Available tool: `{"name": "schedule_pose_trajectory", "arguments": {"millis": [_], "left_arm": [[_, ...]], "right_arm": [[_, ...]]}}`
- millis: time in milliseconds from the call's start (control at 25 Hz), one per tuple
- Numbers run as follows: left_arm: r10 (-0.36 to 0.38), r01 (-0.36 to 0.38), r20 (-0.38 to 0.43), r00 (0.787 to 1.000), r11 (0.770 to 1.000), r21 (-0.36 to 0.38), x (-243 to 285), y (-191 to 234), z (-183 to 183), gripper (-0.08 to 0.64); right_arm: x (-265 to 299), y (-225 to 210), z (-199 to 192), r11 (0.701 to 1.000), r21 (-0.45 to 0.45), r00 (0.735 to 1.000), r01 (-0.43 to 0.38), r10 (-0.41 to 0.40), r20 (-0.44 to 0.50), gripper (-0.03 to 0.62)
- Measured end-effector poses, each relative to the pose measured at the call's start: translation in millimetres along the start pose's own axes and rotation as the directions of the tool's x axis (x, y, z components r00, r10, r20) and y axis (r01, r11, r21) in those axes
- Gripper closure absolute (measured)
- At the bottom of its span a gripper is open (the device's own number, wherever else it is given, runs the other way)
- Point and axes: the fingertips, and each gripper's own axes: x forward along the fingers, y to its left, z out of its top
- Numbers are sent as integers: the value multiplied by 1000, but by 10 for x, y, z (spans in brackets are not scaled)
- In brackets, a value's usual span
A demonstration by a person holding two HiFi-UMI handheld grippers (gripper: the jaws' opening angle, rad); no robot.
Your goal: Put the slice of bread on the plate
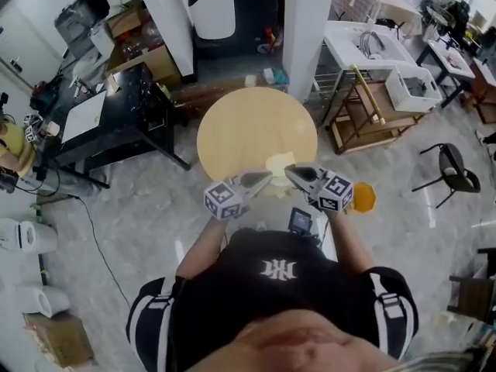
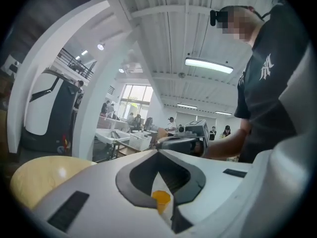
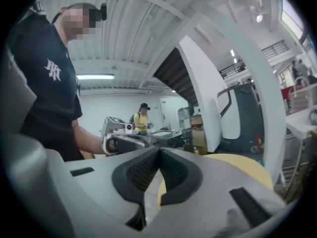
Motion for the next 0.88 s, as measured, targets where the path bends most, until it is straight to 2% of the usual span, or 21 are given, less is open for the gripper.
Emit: {"name": "schedule_pose_trajectory", "arguments": {"millis": [80, 160, 280, 360, 520, 600, 720, 880], "left_arm": [[15, -15, 16, 1000, 1000, -2, -64, -160, 68, 548], [21, -20, 29, 999, 999, -25, -115, -370, 65, 548], [13, -12, 8, 1000, 999, -44, -107, -764, -107, 548], [15, -15, -15, 1000, 998, -55, -102, -1034, -256, 548], [40, -41, -7, 999, 995, -89, -148, -1609, -427, 548], [48, -49, -11, 999, 994, -100, -178, -1839, -537, 548], [56, -58, -21, 998, 992, -112, -247, -2049, -662, 548], [21, -26, -55, 998, 995, -94, -209, -2211, -737, 548]], "right_arm": [[-68, 216, -64, 998, 2, 998, -64, 64, 13, 594], [-177, 433, -121, 995, -7, 995, -95, 95, 18, 595], [-458, 795, -215, 988, 1, 987, -157, 157, 23, 595], [-670, 1014, -357, 981, 33, 982, -190, 190, 15, 595], [-1114, 1481, -671, 957, 142, 967, -253, 248, 55, 595], [-1267, 1646, -802, 954, 171, 970, -244, 239, 53, 595], [-1390, 1752, -887, 966, 180, 983, -186, 182, 35, 595], [-1541, 1631, -758, 982, 155, 993, -110, 103, 52, 595]]}}
